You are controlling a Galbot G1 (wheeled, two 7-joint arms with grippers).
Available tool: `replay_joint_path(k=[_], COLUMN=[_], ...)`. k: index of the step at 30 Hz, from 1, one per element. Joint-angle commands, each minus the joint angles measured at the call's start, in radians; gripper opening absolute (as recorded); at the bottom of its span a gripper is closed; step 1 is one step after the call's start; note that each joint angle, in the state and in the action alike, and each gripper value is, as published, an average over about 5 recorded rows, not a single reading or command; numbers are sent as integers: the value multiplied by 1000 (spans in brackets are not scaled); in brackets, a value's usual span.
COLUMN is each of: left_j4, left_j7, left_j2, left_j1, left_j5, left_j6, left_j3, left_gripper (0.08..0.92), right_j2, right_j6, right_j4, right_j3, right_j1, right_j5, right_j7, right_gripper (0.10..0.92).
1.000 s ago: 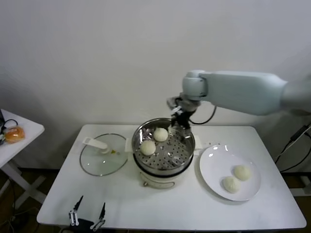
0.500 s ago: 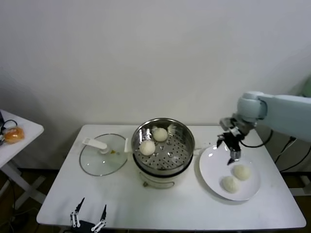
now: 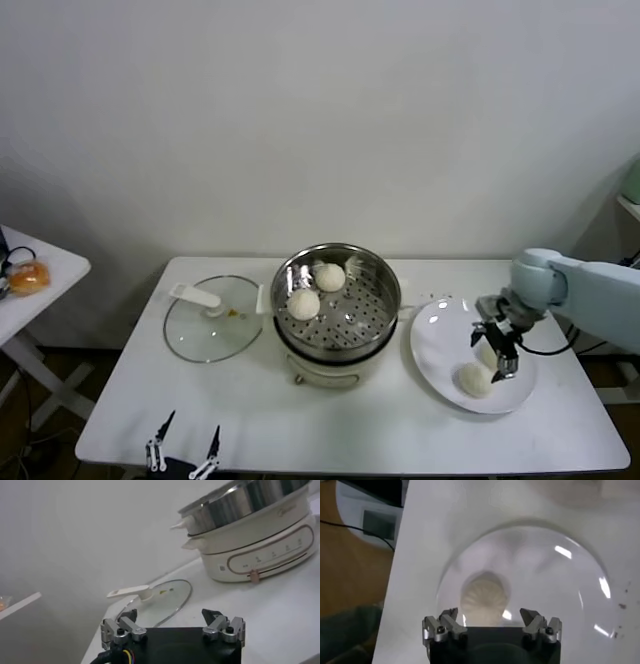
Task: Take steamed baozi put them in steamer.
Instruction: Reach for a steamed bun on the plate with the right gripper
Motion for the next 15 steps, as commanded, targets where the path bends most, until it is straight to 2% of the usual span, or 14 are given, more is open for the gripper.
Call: replay_joint_path(k=[1, 15], left_j4=[2, 2], left_j7=[1, 0], left_j2=[-40, -32], left_j1=[0, 1], left_j5=[4, 4], left_j6=[2, 6], left_j3=[-1, -1], left_gripper=[823, 823], right_j2=[-27, 3], right_j6=[-11, -28], right_j4=[-49, -61], right_j3=[172, 220], right_j1=[-209, -225], right_j5=[-79, -63], right_j7=[11, 21], right_gripper=[823, 823])
